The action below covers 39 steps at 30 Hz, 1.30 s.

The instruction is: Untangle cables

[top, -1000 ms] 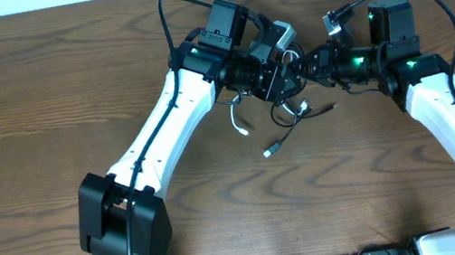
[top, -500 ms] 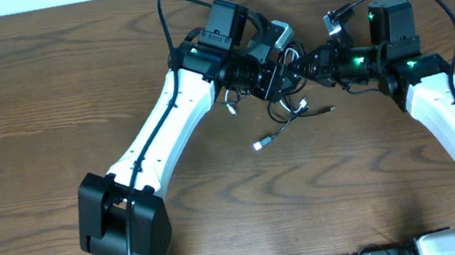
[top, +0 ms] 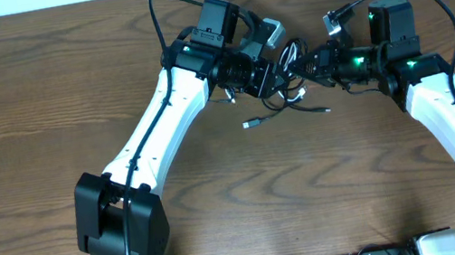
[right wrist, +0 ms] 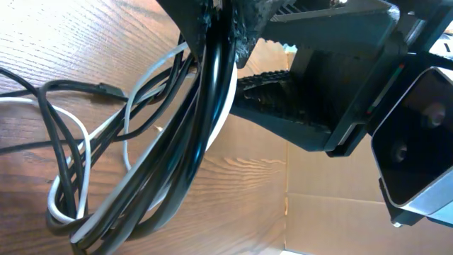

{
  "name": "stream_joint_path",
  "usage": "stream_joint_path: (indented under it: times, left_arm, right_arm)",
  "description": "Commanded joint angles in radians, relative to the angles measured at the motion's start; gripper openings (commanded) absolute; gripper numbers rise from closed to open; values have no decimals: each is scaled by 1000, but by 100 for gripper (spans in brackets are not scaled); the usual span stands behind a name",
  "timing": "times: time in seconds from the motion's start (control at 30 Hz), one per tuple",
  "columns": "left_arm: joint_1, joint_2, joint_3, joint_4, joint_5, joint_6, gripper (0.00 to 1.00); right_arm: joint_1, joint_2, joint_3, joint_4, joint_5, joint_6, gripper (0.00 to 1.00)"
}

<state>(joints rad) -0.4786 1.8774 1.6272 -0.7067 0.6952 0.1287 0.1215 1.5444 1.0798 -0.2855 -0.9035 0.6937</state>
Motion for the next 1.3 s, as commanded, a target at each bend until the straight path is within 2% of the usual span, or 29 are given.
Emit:
stream_joint_path:
  times: [0.0, 0.13, 0.47, 0.77, 0.87, 1.0, 1.07, 1.1, 1.13, 1.27]
  left_arm:
    - [7, -15, -6, 5, 19, 9, 40]
    - [7, -15, -6, 5, 3, 9, 41]
    - [7, -14, -7, 0, -197, 9, 41]
    - [-5, -14, -7, -3, -197, 9, 42]
    - [-13, -13, -7, -6, -157, 9, 42]
    - [-18, -9, -7, -23, -111, 9, 42]
    - [-18, -9, -7, -29, -84, 9, 42]
    - [-18, -9, -7, -30, -48, 9, 42]
    - [-19, -8, -7, -29, -32, 8, 46]
    - [-26, 15, -7, -32, -18, -24, 47]
  right_arm:
    - [-4, -2, 10, 5, -29, -9, 1]
    - [-4, -2, 10, 4, -19, -15, 1]
    - [-2, -2, 10, -35, -19, -40, 2]
    - [-3, -2, 10, -50, -19, -48, 2]
    - [-3, -2, 10, -50, -19, -48, 2]
    - [-3, -2, 10, -106, 13, -142, 1]
    - [-3, -2, 10, -191, 93, -210, 1]
    - [-4, -2, 10, -282, 206, -274, 1]
    - [-4, -2, 10, -323, 266, -290, 1]
    - [-4, -2, 11, -375, 315, -399, 1]
